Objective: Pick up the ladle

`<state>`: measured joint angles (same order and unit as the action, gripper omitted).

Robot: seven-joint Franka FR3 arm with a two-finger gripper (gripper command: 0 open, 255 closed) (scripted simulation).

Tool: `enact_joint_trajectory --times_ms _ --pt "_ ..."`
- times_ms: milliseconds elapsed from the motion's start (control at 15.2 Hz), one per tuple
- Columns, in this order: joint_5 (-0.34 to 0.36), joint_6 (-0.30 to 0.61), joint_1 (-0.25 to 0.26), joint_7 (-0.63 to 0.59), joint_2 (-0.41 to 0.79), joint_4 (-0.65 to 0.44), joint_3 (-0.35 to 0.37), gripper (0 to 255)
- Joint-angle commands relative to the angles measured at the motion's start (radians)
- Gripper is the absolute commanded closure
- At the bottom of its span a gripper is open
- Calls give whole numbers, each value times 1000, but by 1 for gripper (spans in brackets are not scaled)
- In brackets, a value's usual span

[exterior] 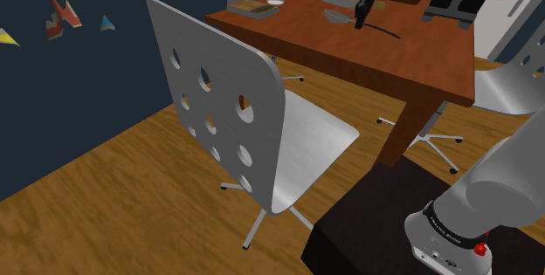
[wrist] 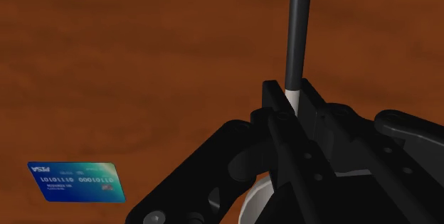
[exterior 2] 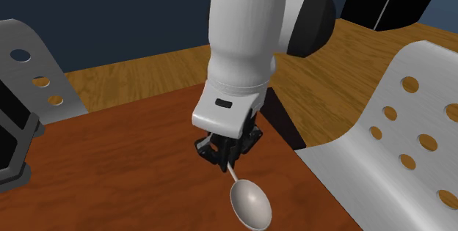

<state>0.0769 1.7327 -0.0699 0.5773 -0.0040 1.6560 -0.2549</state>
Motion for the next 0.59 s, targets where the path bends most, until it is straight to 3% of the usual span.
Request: enact_joint_trajectory --times_ms 0,528 --pt "-2 -34 1 1 7 -40 1 255" --pt "-9 -123 -1 11 31 -153 -1 255"
